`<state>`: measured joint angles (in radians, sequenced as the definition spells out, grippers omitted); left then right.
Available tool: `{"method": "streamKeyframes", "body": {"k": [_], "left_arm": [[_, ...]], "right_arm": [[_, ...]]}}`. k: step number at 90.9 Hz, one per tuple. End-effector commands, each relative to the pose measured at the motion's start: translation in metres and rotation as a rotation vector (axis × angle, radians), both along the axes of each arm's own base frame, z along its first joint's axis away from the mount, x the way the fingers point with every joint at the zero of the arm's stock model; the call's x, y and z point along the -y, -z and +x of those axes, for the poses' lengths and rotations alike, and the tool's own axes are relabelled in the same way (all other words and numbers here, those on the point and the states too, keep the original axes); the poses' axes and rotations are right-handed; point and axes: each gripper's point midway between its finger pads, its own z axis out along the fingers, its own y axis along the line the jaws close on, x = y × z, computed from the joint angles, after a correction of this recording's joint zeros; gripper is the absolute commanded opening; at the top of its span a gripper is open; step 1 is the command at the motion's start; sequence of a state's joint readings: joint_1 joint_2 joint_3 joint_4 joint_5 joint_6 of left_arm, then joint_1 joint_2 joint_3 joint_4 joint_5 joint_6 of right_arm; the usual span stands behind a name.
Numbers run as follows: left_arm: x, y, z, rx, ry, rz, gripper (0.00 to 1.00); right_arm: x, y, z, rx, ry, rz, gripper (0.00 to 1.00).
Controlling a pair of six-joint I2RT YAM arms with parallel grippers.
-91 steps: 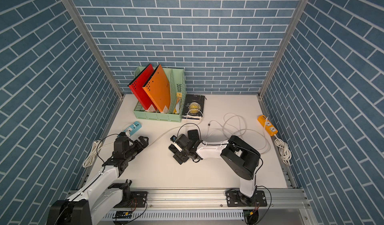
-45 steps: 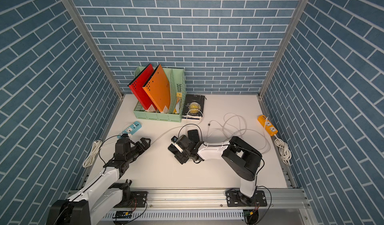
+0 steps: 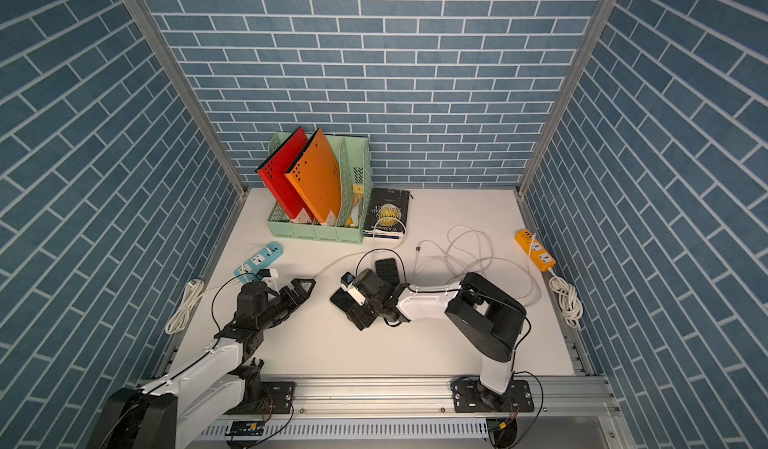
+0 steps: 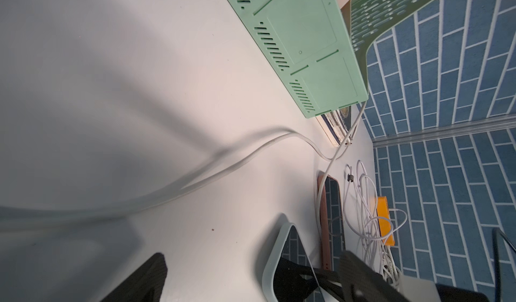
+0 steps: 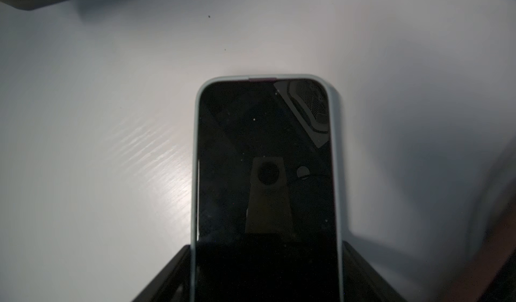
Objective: Plug the charging cable into the phone
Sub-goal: Pick up the phone at the center of the board.
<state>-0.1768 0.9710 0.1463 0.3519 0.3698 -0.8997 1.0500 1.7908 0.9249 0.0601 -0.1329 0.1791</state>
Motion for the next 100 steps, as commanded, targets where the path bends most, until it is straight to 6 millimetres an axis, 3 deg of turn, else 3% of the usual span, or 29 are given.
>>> {"method": "streamKeyframes", "body": {"k": [1, 20, 52, 76, 100], "left_arm": [[0.012, -0.011, 0.005, 0.038, 0.025, -0.040, 0.99], [0.040, -0.009, 0.005, 0.037, 0.071, -0.061, 0.96], [0.083, 0.002, 0.001, 0.004, 0.150, -0.122, 0.76], [0.100, 0.011, -0.001, -0.008, 0.174, -0.139, 0.57], [0.109, 0.008, 0.001, 0.001, 0.197, -0.182, 0.29]], "right_arm": [[-0.019, -0.036, -0.001, -0.044, -0.002, 0.172, 0.47], [-0.024, -0.042, -0.004, -0.088, -0.012, 0.245, 0.47], [-0.023, -0.043, 0.004, -0.120, 0.017, 0.294, 0.46], [-0.020, -0.040, 0.006, -0.126, 0.021, 0.303, 0.46], [-0.018, -0.034, 0.005, -0.132, 0.023, 0.297, 0.48]]}}
